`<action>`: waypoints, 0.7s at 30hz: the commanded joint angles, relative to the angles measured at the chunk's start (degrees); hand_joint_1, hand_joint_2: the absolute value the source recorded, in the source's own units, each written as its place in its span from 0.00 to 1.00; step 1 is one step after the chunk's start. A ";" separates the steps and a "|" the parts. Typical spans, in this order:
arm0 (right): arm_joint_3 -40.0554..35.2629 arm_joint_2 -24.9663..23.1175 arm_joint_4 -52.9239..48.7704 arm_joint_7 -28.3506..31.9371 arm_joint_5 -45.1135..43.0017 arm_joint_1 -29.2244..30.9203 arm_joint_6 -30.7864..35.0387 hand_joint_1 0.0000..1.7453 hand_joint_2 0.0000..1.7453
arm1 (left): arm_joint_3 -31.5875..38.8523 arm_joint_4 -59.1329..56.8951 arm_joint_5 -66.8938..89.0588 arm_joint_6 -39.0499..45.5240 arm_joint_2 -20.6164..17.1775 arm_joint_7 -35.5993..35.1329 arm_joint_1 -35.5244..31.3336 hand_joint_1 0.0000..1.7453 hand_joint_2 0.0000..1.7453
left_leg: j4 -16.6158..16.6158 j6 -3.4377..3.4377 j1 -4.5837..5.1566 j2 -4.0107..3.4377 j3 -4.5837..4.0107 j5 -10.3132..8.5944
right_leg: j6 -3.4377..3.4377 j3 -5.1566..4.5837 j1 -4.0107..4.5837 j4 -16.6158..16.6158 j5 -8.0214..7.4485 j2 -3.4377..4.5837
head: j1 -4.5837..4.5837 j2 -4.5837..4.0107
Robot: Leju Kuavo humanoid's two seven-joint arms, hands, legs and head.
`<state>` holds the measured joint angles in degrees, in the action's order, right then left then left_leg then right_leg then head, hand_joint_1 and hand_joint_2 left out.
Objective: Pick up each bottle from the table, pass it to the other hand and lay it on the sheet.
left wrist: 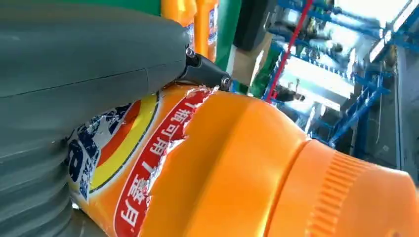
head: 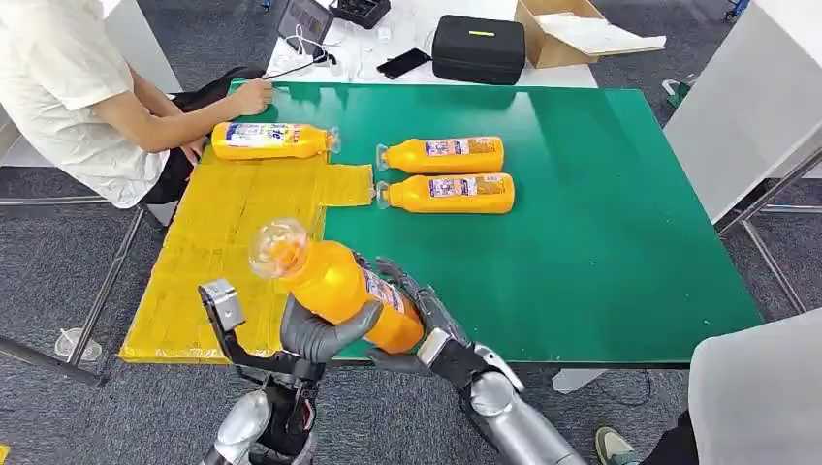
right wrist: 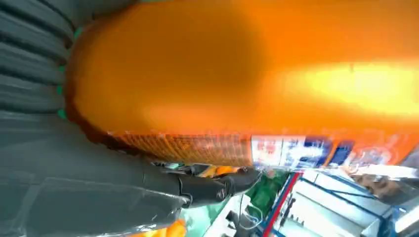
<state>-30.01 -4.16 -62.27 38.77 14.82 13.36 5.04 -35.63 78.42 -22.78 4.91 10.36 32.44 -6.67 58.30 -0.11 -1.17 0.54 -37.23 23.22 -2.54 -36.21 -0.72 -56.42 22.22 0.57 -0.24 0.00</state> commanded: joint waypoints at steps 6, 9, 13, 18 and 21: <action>38.52 -15.48 -35.19 1.23 -0.54 -9.62 34.96 0.00 0.00 | 1.42 6.77 11.99 16.74 -3.13 0.29 2.10 1.00 1.00 | 0.16 -0.08 0.08 0.01 0.12 0.19 | 0.09 0.06 -0.04 -0.23 0.23 -0.12 | 0.00 0.00; 39.17 -15.66 -33.82 1.23 -1.36 -10.02 34.96 0.00 0.00 | 2.81 8.23 10.22 16.26 -2.76 -0.39 2.82 0.99 1.00 | 0.00 -0.03 0.01 0.21 0.00 0.03 | 0.06 0.03 0.01 -0.01 0.10 -0.27 | -0.02 0.00; 39.12 -15.39 -33.01 1.23 -1.10 -10.44 34.96 0.00 0.00 | 2.98 6.98 22.19 26.25 -3.35 2.22 2.16 0.92 1.00 | -0.03 -0.03 0.04 0.01 0.07 0.07 | 0.08 0.07 -0.06 0.01 0.06 -0.05 | 0.00 0.00; 38.64 -15.01 -32.53 1.23 -2.04 -10.02 34.96 0.00 0.00 | 2.22 -0.42 35.47 32.52 -5.43 -2.15 -0.90 0.89 1.00 | -0.15 -0.02 0.09 0.08 0.42 0.07 | 0.15 0.37 -0.05 0.08 0.11 -0.21 | 0.00 0.00; 38.64 -15.01 -32.53 1.23 -2.04 -10.02 34.96 0.00 0.00 | 2.22 -0.42 35.47 32.52 -5.43 -2.15 -0.90 0.89 1.00 | -0.09 -0.04 0.08 0.07 0.33 0.07 | 0.11 0.27 -0.05 0.03 0.11 -0.19 | 0.00 0.00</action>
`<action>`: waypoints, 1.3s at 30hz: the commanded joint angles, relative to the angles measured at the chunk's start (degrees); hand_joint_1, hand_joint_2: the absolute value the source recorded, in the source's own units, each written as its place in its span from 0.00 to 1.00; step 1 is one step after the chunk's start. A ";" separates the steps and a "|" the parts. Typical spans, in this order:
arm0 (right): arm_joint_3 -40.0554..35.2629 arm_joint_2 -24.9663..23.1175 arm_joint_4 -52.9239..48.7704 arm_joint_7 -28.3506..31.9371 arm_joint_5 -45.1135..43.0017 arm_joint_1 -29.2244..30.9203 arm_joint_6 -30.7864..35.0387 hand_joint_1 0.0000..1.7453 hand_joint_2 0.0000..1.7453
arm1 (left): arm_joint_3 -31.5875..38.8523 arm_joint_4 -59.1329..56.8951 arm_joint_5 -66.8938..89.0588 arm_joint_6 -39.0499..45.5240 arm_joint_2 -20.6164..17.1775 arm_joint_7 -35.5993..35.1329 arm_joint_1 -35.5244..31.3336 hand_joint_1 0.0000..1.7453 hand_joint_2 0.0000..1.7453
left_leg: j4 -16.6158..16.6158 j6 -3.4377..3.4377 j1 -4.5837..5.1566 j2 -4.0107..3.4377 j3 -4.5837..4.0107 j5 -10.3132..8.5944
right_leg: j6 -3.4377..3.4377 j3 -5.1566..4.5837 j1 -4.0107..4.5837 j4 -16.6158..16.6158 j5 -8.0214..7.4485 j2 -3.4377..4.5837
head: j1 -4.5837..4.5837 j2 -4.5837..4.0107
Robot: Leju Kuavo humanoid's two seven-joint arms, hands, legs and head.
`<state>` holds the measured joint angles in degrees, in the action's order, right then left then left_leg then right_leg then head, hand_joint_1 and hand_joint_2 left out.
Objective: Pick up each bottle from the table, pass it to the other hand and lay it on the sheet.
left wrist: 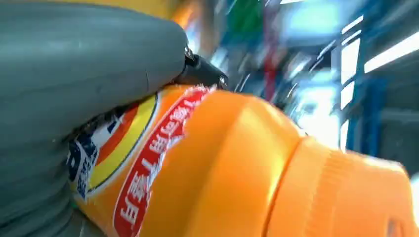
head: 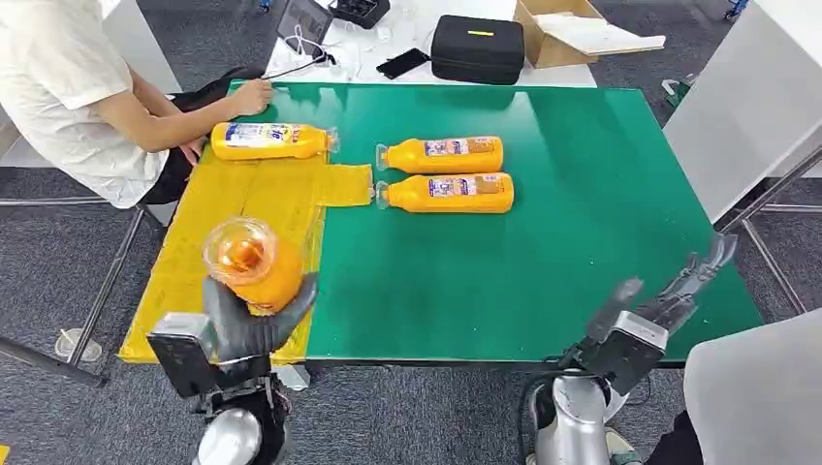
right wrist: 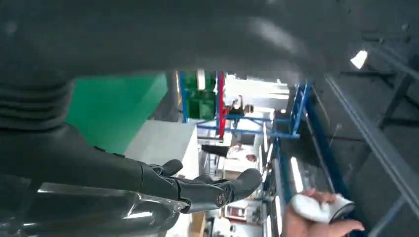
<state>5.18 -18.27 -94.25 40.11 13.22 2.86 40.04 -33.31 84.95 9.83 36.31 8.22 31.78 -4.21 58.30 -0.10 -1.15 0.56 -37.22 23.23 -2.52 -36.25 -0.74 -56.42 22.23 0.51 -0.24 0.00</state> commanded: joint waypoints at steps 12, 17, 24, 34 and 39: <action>1.00 0.12 3.12 -0.11 -3.17 2.66 -0.04 0.00 0.00 | 3.90 -21.71 36.20 2.26 -2.50 -13.14 -9.64 0.85 1.00 | -0.11 -0.04 0.02 0.01 0.43 0.08 | 0.13 0.44 0.02 0.05 0.13 -0.14 | 0.00 0.00; -3.73 3.08 6.70 -0.11 -4.61 3.90 -0.04 0.00 0.00 | -2.18 -34.07 45.12 -13.60 -4.75 -20.29 -17.86 0.97 1.00 | -0.15 -0.04 0.01 -0.13 0.42 0.00 | 0.12 0.41 0.03 0.12 -0.01 0.02 | -0.02 0.00; -5.00 4.70 8.37 -0.11 -8.02 2.87 -0.07 0.00 0.00 | -2.03 -41.19 43.00 -22.49 -4.38 -21.24 -25.53 1.00 1.00 | -0.07 -0.05 -0.02 0.00 0.28 -0.08 | 0.10 0.33 0.05 0.07 0.02 -0.10 | 0.00 0.00; -7.55 5.92 12.08 -0.11 -9.50 3.16 -2.88 0.00 1.00 | -0.14 -48.75 45.18 -22.95 -5.49 -24.25 -31.56 1.00 1.00 | -0.03 -0.03 -0.05 -0.09 0.16 -0.07 | 0.09 0.21 0.08 0.03 -0.03 0.02 | 0.00 0.00; -8.37 6.22 13.77 -0.11 -9.44 3.51 -3.22 0.00 1.00 | 3.67 -53.86 40.13 -23.98 -4.32 -20.34 -33.17 0.29 1.00 | -0.02 -0.07 -0.03 -0.16 0.32 0.01 | 0.11 0.35 0.07 0.01 0.04 0.06 | 0.00 0.00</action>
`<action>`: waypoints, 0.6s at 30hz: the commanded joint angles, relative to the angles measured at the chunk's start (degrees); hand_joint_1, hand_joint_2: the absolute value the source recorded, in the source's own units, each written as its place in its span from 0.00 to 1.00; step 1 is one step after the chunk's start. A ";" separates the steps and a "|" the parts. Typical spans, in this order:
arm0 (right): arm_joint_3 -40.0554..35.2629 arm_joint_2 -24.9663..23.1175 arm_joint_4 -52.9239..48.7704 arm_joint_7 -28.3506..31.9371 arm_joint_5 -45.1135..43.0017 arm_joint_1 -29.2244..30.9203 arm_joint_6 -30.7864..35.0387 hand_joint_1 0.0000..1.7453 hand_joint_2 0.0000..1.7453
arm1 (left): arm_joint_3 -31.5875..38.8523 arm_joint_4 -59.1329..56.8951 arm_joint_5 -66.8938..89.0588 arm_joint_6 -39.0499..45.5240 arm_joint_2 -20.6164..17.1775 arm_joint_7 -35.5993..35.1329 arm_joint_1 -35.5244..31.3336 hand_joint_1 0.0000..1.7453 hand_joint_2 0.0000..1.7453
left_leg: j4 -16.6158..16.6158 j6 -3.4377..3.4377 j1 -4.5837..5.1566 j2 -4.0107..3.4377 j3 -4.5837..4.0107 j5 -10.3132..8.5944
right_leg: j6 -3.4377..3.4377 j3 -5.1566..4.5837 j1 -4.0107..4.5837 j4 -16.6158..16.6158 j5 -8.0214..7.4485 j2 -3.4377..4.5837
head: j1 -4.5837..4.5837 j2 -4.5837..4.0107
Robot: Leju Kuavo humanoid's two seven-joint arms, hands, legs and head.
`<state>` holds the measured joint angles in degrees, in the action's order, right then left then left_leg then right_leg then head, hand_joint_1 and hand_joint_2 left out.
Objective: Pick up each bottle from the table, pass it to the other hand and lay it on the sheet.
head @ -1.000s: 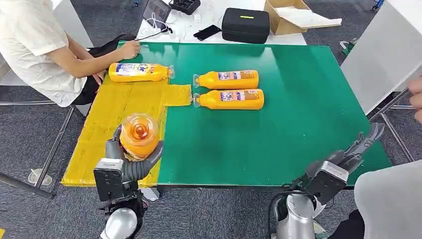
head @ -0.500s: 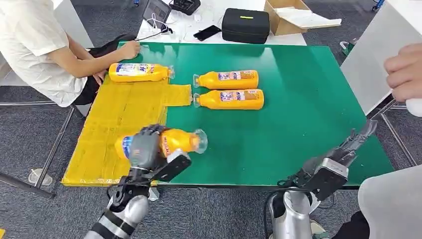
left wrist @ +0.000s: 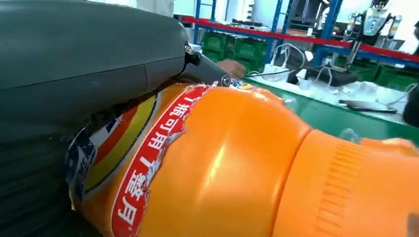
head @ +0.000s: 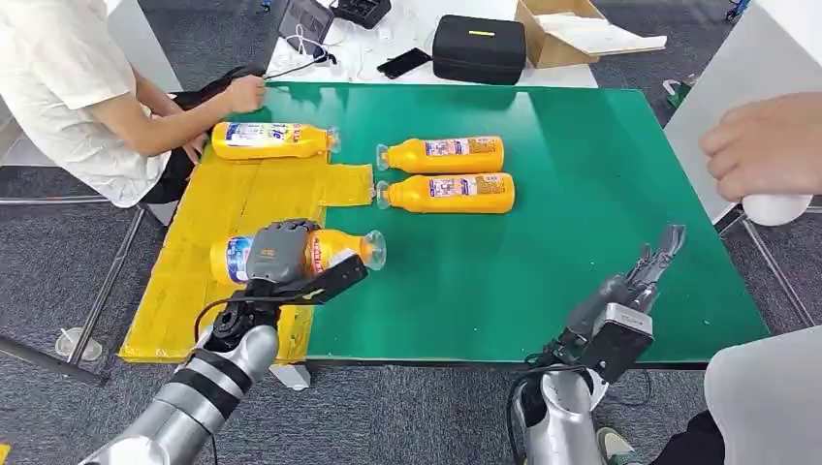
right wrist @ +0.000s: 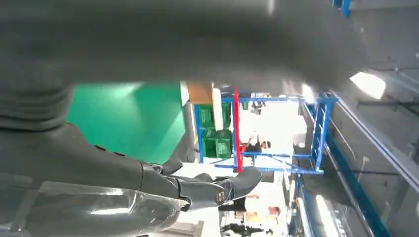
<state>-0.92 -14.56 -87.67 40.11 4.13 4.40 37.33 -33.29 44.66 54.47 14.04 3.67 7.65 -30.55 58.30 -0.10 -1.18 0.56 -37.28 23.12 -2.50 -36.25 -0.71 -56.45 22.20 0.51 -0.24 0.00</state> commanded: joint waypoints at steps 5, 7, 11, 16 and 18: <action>-2.03 2.77 9.00 -0.11 -0.66 2.61 -0.45 0.00 1.00 | 3.26 -18.50 -4.30 -5.18 0.32 2.92 -8.90 0.08 1.00 | -0.02 -0.04 -0.03 -0.07 0.21 0.06 | 0.07 0.21 0.05 0.05 0.03 0.01 | 0.00 0.00; -1.70 2.84 9.47 -0.11 -0.96 2.57 -0.57 0.00 1.00 | 3.66 -19.40 -4.65 -5.30 0.29 2.66 -8.70 0.10 1.00 | -0.02 -0.03 -0.02 -0.09 0.18 0.05 | 0.06 0.17 0.04 0.05 0.02 0.04 | 0.00 0.00; -0.91 2.94 9.53 -0.11 -1.20 1.92 -0.73 0.00 1.00 | 4.49 -20.00 -5.51 -4.80 0.75 2.98 -7.75 0.03 1.00 | -0.03 -0.06 0.01 -0.11 0.35 0.11 | 0.09 0.33 0.03 0.04 0.07 0.03 | 0.00 0.00; -0.72 2.91 9.80 -0.11 -1.20 1.86 -0.98 0.00 1.00 | 4.60 -20.09 -5.56 -4.68 0.71 2.77 -7.54 0.01 1.00 | -0.03 -0.04 0.00 -0.04 0.15 0.04 | 0.05 0.15 0.02 0.05 0.02 0.00 | 0.00 0.00; -0.72 2.91 9.80 -0.11 -1.20 1.86 -0.98 0.00 1.00 | 4.60 -20.09 -5.56 -4.68 0.71 2.77 -7.54 0.01 1.00 | -0.01 -0.08 0.01 -0.07 0.39 0.13 | 0.09 0.39 0.03 0.03 0.11 -0.03 | 0.00 0.00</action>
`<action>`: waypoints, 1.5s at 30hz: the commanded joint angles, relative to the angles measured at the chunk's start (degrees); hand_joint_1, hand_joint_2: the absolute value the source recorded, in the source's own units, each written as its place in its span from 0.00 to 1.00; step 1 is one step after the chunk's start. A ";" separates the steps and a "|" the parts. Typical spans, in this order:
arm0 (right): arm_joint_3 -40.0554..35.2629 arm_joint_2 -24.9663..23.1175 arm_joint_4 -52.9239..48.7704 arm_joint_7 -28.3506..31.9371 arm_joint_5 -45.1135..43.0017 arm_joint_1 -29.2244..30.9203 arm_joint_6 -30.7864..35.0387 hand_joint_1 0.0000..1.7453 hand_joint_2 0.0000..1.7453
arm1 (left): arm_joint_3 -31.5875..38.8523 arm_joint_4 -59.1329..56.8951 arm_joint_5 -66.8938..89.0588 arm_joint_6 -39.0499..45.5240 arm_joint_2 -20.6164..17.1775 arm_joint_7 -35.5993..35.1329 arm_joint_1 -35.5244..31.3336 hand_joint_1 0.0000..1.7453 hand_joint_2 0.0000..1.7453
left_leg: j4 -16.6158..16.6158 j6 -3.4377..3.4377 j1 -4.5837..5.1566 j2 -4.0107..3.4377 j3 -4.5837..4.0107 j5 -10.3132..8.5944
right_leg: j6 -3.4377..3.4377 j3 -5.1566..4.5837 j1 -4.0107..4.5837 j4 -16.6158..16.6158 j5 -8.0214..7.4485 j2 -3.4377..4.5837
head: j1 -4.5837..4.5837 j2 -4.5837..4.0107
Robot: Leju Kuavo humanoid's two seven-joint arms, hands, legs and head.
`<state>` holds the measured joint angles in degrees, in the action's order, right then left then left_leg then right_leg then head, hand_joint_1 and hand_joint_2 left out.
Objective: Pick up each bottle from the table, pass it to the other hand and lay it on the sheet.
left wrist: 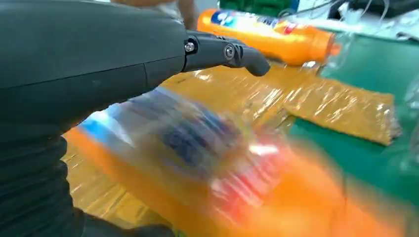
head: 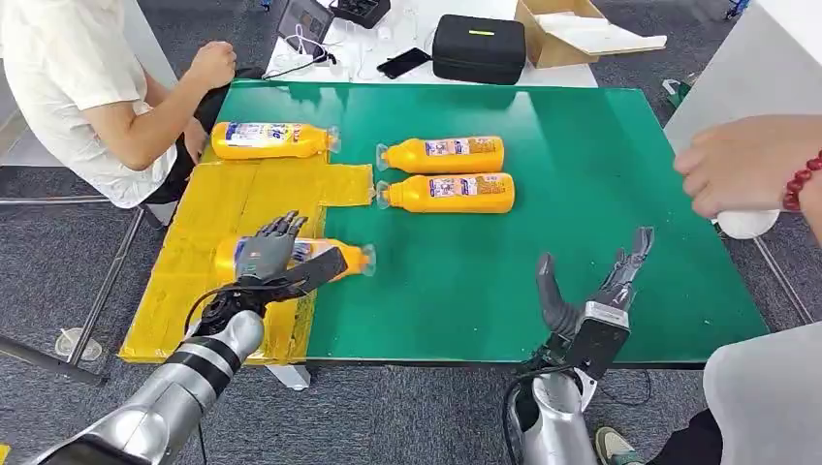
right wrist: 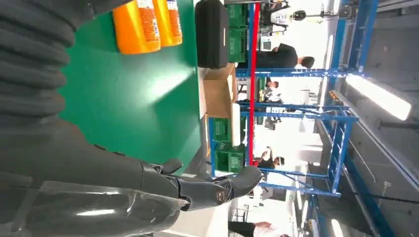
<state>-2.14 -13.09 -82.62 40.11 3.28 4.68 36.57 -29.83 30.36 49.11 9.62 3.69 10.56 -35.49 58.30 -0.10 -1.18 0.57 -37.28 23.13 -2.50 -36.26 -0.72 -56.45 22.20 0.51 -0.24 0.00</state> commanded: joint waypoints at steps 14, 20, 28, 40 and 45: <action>0.63 1.52 4.98 -0.11 0.35 1.20 -0.06 0.00 1.00 | 1.86 -5.61 -0.90 -0.83 0.32 -0.22 -1.44 0.03 1.00 | -0.03 -0.03 0.01 -0.06 0.16 0.05 | 0.05 0.15 0.02 0.03 0.03 0.01 | 0.00 0.00; 0.72 1.65 4.26 -0.11 0.56 0.50 -0.04 0.00 1.00 | 1.59 -2.76 -0.65 2.23 1.07 2.09 -0.37 0.00 1.00 | -0.03 -0.06 0.02 -0.07 0.30 0.10 | 0.08 0.29 0.02 0.03 0.09 -0.02 | 0.00 0.00; 0.93 2.17 -0.43 -0.11 1.60 -2.98 2.71 0.00 1.00 | -3.40 28.67 -0.75 14.23 2.67 5.40 13.04 0.00 1.00 | 0.00 -0.13 0.08 0.11 0.43 0.24 | 0.06 0.48 -0.04 0.01 0.28 -0.22 | -0.02 0.00; -6.81 11.26 18.37 -7.75 35.10 1.75 2.48 0.00 1.00 | -12.51 53.06 -4.26 26.09 -0.87 11.21 28.89 0.00 1.00 | -0.13 -0.09 0.05 -0.40 0.52 0.32 | 0.06 0.44 0.01 0.25 0.06 0.32 | 0.00 0.00; -9.04 16.09 28.02 -16.82 47.01 8.44 -1.15 0.00 1.00 | -12.22 52.78 -17.39 26.76 2.31 18.00 31.06 0.00 1.00 | -0.08 -0.09 0.08 -0.26 0.42 0.28 | 0.05 0.36 -0.03 0.16 0.07 0.16 | 0.00 0.00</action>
<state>-4.81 -7.16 -76.34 32.60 37.22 2.64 38.80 -38.80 77.60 44.80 35.72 5.90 21.95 -9.28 58.28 -0.12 -1.12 0.56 -37.26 23.28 -2.51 -36.26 -0.77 -56.41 22.24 0.51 -0.24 0.00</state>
